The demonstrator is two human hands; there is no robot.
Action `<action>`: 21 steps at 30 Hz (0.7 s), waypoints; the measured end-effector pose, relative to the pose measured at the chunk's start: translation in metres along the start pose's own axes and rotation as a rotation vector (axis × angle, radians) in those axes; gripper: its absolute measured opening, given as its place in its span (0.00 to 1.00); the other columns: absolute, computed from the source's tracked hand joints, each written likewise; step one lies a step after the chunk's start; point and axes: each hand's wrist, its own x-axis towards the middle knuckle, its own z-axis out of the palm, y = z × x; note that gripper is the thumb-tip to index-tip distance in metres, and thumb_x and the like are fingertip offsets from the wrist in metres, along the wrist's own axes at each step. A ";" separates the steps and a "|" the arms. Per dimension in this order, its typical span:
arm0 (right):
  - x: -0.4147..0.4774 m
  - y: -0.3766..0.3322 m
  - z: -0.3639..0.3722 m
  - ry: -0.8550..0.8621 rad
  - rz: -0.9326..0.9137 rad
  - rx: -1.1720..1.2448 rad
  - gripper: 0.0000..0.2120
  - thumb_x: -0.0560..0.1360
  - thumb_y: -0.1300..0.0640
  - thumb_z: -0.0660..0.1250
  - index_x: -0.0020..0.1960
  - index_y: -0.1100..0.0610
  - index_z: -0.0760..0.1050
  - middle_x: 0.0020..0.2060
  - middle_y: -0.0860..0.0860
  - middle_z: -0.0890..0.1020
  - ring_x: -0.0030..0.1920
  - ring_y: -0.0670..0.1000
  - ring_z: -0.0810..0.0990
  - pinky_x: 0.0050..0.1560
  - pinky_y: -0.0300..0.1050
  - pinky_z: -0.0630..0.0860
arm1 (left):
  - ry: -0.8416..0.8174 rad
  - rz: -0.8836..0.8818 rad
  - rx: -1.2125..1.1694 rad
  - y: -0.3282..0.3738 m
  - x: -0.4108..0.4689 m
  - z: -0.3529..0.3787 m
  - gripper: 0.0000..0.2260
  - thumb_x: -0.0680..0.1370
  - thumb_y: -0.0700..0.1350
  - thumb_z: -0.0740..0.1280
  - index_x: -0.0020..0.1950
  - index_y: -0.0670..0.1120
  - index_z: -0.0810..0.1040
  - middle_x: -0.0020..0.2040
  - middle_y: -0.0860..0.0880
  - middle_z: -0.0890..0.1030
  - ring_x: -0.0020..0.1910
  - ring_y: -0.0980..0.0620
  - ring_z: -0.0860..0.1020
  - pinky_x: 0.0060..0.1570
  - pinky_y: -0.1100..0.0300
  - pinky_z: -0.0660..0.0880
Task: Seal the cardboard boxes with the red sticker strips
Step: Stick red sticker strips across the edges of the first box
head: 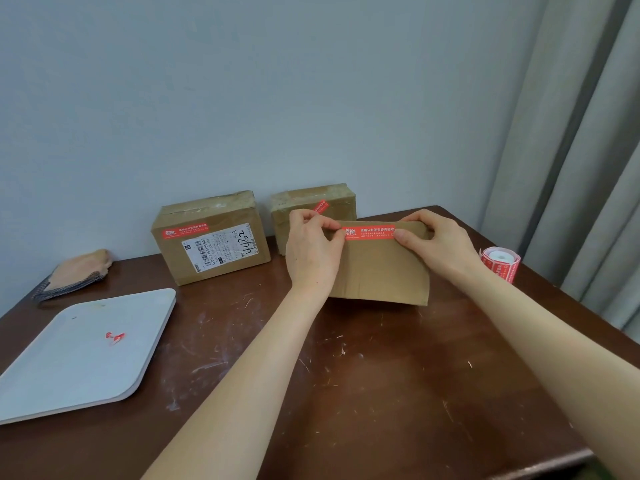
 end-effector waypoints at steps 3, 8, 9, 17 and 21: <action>0.000 0.001 0.000 -0.003 -0.005 0.001 0.10 0.73 0.42 0.66 0.52 0.44 0.76 0.50 0.45 0.79 0.52 0.50 0.77 0.52 0.52 0.76 | -0.007 0.019 0.049 -0.001 0.004 0.000 0.05 0.74 0.49 0.70 0.45 0.49 0.82 0.56 0.52 0.71 0.51 0.57 0.72 0.40 0.63 0.67; 0.000 0.001 0.000 -0.002 -0.011 -0.003 0.11 0.73 0.42 0.66 0.53 0.44 0.76 0.51 0.46 0.79 0.52 0.50 0.77 0.52 0.54 0.76 | 0.021 0.117 0.208 -0.003 0.008 0.001 0.05 0.75 0.49 0.68 0.44 0.50 0.82 0.54 0.53 0.72 0.56 0.53 0.70 0.40 0.60 0.70; 0.000 0.001 0.000 -0.002 -0.011 -0.004 0.11 0.74 0.42 0.66 0.53 0.44 0.76 0.50 0.45 0.79 0.52 0.50 0.77 0.52 0.54 0.76 | 0.034 0.139 0.242 -0.003 0.008 0.001 0.05 0.75 0.49 0.67 0.44 0.50 0.82 0.53 0.52 0.72 0.56 0.52 0.70 0.42 0.59 0.71; 0.000 0.002 0.001 0.003 -0.013 -0.008 0.11 0.73 0.41 0.66 0.53 0.43 0.76 0.51 0.45 0.79 0.52 0.50 0.77 0.52 0.55 0.77 | -0.031 0.120 0.236 -0.003 0.012 0.000 0.07 0.77 0.49 0.65 0.44 0.49 0.81 0.53 0.52 0.71 0.57 0.51 0.68 0.42 0.60 0.69; 0.000 0.002 0.002 0.000 -0.018 -0.010 0.10 0.73 0.41 0.66 0.52 0.43 0.75 0.51 0.45 0.79 0.52 0.50 0.77 0.52 0.55 0.77 | -0.092 0.080 0.196 -0.001 0.014 -0.004 0.07 0.77 0.49 0.65 0.45 0.48 0.81 0.54 0.51 0.71 0.58 0.51 0.67 0.42 0.62 0.65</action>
